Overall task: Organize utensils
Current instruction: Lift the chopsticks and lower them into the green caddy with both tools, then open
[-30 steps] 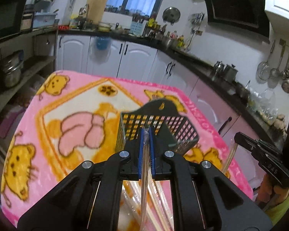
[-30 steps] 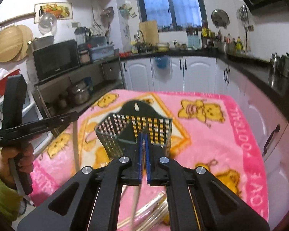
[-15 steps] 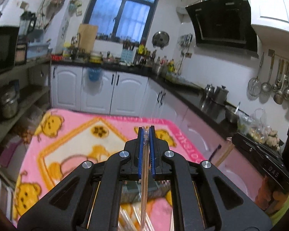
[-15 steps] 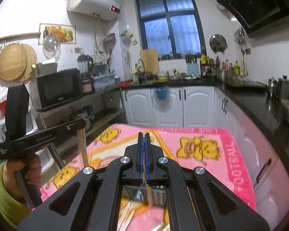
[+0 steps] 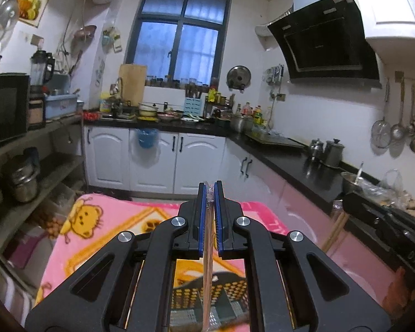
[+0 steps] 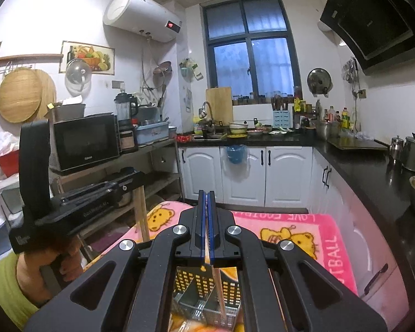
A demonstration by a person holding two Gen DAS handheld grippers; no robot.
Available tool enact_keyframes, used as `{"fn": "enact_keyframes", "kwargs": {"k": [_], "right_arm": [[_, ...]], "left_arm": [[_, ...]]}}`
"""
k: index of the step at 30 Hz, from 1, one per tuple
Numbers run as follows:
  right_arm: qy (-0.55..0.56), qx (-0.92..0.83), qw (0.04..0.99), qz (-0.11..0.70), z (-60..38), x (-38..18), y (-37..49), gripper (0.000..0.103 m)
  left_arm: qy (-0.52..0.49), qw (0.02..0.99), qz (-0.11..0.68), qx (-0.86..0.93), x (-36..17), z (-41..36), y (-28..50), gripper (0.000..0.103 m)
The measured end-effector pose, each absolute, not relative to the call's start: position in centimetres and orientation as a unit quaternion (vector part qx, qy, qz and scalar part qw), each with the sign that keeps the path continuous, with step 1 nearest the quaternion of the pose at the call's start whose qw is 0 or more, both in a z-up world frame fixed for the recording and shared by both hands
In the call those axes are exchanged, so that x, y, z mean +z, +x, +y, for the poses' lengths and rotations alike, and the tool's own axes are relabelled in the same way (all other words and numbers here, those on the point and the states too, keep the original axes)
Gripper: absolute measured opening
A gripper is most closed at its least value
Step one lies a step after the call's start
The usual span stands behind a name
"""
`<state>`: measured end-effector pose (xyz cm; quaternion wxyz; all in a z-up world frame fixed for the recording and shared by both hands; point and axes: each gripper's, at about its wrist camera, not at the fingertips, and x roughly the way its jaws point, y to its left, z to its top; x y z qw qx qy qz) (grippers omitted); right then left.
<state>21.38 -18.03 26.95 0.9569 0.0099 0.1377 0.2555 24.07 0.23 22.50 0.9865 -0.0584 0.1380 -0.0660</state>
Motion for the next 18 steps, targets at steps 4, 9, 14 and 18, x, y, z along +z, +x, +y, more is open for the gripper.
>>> {"fn": "enact_keyframes", "kwargs": {"k": [4, 9, 14, 18], "right_arm": [[0.013, 0.255, 0.956, 0.144, -17.6, 26.3, 22.8, 0.002], [0.012, 0.257, 0.954, 0.154, -16.8, 25.4, 24.3, 0.002], [0.014, 0.255, 0.952, 0.171, -16.1, 24.0, 25.7, 0.002], [0.011, 0.250, 0.950, 0.188, -15.6, 22.6, 26.3, 0.002]], "left_arm": [[-0.051, 0.989, 0.131, -0.053, 21.7, 0.1, 25.4, 0.003], [-0.067, 0.989, 0.125, -0.051, 20.2, 1.1, 26.7, 0.003], [-0.072, 0.988, 0.129, -0.047, 18.1, 1.5, 27.8, 0.003], [-0.088, 0.985, 0.137, -0.052, 16.7, 2.3, 28.3, 0.003]]}}
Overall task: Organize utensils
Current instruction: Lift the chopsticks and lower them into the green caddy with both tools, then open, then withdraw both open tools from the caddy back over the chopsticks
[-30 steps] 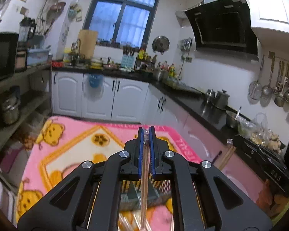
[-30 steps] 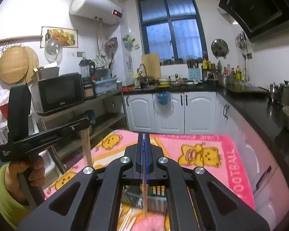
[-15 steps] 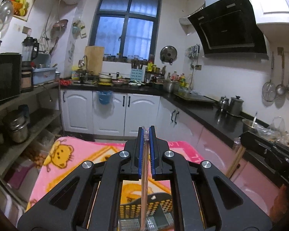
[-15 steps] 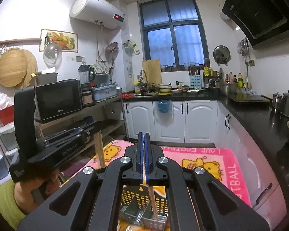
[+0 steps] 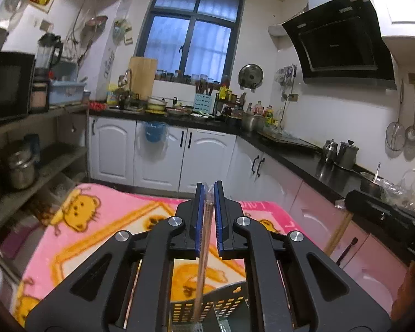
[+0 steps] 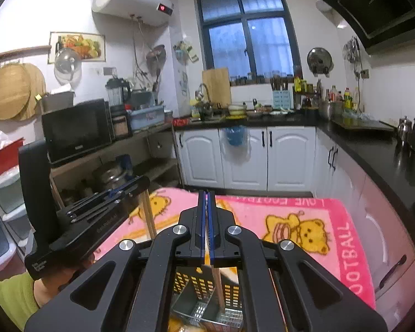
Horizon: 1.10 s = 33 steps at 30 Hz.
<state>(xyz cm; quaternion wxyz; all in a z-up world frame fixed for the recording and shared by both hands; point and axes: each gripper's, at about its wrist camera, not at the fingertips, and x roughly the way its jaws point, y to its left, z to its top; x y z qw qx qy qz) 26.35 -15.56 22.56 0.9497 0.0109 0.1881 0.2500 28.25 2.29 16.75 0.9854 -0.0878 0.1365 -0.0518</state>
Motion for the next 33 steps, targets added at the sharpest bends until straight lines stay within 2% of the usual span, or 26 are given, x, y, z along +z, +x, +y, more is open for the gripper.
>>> {"fn": "enact_keyframes", "kwargs": {"k": [3, 5, 7, 9, 11, 13, 19, 26, 30, 33], "right_arm": [[0.009, 0.244, 0.949, 0.197, -15.5, 21.0, 26.4, 0.003], [0.011, 0.241, 0.949, 0.205, -15.6, 20.2, 26.6, 0.004], [0.017, 0.238, 0.947, 0.215, -15.9, 19.2, 26.8, 0.012], [0.019, 0.232, 0.947, 0.223, -16.3, 18.4, 26.9, 0.017], [0.022, 0.226, 0.946, 0.230, -16.7, 17.7, 26.9, 0.018], [0.023, 0.220, 0.946, 0.237, -17.1, 17.1, 26.9, 0.025], [0.027, 0.203, 0.947, 0.247, -18.7, 15.8, 26.3, 0.036], [0.034, 0.194, 0.946, 0.257, -20.4, 14.9, 25.1, 0.043], [0.033, 0.194, 0.945, 0.260, -20.9, 14.7, 24.1, 0.048], [0.029, 0.191, 0.946, 0.261, -21.3, 14.5, 23.2, 0.054]], "left_arm": [[-0.092, 0.984, 0.144, -0.054, 15.8, 2.7, 28.3, 0.009], [-0.097, 0.982, 0.151, -0.055, 15.3, 2.8, 28.2, 0.026], [-0.098, 0.981, 0.159, -0.057, 14.8, 3.0, 28.0, 0.029], [-0.098, 0.980, 0.165, -0.056, 14.3, 3.0, 27.5, 0.033], [-0.103, 0.978, 0.174, -0.054, 13.7, 3.3, 27.0, 0.041], [-0.112, 0.975, 0.183, -0.056, 13.3, 3.7, 26.7, 0.044], [-0.129, 0.966, 0.215, -0.066, 11.7, 4.7, 25.2, 0.059], [-0.117, 0.962, 0.236, -0.074, 9.9, 4.2, 23.3, 0.075], [-0.111, 0.960, 0.245, -0.074, 9.0, 3.9, 22.2, 0.080], [-0.108, 0.959, 0.252, -0.073, 8.4, 3.7, 21.6, 0.083]]}}
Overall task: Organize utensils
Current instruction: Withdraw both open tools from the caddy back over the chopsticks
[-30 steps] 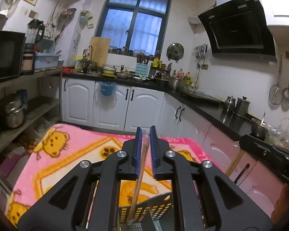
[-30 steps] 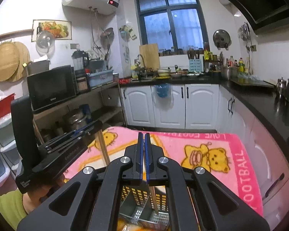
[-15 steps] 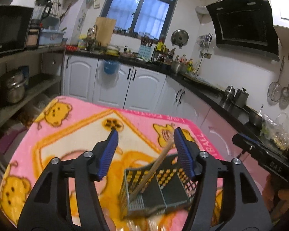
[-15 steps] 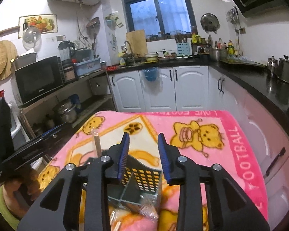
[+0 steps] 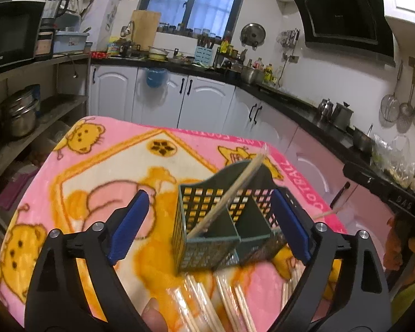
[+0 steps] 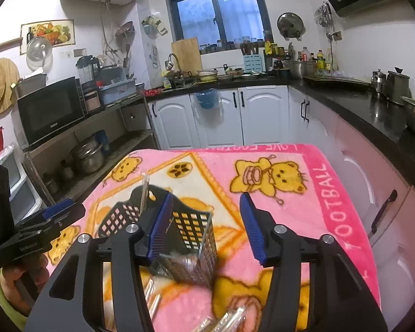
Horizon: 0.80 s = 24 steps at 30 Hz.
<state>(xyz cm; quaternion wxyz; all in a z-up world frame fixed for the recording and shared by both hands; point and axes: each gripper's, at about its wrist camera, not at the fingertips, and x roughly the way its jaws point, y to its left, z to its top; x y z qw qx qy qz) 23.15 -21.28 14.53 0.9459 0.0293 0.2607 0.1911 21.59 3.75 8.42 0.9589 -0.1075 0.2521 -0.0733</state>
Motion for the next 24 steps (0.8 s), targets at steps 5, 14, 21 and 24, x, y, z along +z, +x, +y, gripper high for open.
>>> {"fn": "enact_keyframes", "kwargs": {"k": [5, 14, 21, 24], "right_arm": [[0.027, 0.190, 0.946, 0.262, -21.8, 14.0, 21.3, 0.060], [0.016, 0.196, 0.942, 0.271, -21.8, 12.3, 18.4, 0.065], [0.008, 0.196, 0.939, 0.283, -21.7, 10.6, 16.8, 0.066], [0.006, 0.195, 0.937, 0.289, -21.8, 9.9, 16.4, 0.066]], "left_arm": [[-0.102, 0.958, 0.259, -0.067, 7.6, 3.6, 20.4, 0.087], [-0.103, 0.957, 0.262, -0.064, 7.0, 3.5, 18.7, 0.092], [-0.111, 0.953, 0.273, -0.064, 6.1, 3.7, 17.8, 0.092], [-0.110, 0.953, 0.276, -0.063, 5.7, 3.7, 17.2, 0.092]]}}
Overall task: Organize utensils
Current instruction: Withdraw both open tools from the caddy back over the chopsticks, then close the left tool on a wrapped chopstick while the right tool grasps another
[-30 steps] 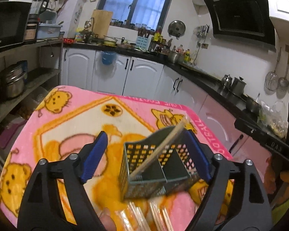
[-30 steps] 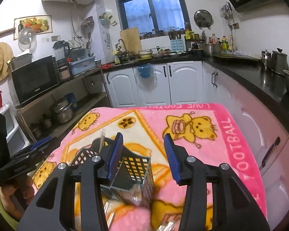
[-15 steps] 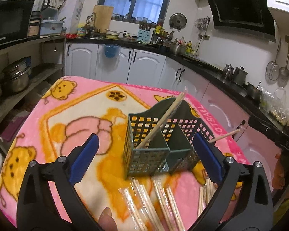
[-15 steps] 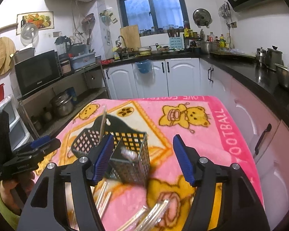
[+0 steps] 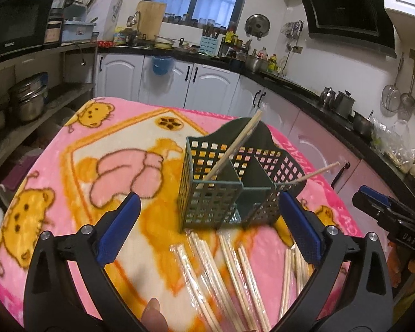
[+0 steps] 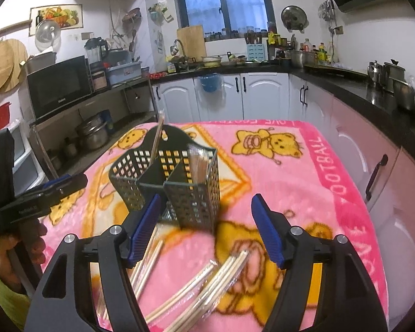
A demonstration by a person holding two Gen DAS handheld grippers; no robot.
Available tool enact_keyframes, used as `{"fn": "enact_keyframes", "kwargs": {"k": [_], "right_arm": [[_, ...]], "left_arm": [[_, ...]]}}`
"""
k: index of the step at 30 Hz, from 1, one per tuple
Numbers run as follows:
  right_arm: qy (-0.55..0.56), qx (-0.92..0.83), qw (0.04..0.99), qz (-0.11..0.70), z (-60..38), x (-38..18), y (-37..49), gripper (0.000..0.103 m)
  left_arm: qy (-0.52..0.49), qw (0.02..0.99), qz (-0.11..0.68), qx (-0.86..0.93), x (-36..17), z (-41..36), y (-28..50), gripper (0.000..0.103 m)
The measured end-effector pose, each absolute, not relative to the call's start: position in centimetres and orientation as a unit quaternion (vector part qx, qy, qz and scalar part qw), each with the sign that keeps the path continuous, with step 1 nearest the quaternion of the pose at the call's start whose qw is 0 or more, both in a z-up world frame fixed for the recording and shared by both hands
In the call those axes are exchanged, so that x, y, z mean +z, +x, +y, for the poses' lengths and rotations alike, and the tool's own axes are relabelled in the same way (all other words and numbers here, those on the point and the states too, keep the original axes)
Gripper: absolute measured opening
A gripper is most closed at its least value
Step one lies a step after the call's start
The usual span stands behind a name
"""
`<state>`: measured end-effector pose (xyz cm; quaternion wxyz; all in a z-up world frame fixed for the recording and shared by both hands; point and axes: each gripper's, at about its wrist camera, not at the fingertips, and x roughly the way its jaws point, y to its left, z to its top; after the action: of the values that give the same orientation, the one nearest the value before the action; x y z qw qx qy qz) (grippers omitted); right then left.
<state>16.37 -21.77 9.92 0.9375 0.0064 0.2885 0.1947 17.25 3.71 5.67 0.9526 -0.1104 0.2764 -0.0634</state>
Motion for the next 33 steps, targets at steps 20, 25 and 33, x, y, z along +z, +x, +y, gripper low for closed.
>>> {"fn": "enact_keyframes", "kwargs": {"k": [20, 25, 33], "right_arm": [[-0.008, 0.194, 0.924, 0.330, -21.5, 5.6, 13.9, 0.060], [-0.007, 0.192, 0.920, 0.342, -21.8, 4.5, 13.7, 0.057], [-0.003, 0.184, 0.913, 0.364, -22.5, 2.9, 13.7, 0.047]], "left_arm": [[-0.105, 0.943, 0.312, -0.056, 2.5, 3.6, 14.7, 0.092], [-0.097, 0.940, 0.322, -0.058, 1.8, 3.2, 14.5, 0.092], [-0.093, 0.928, 0.354, -0.069, -0.7, 2.4, 14.3, 0.092]]}}
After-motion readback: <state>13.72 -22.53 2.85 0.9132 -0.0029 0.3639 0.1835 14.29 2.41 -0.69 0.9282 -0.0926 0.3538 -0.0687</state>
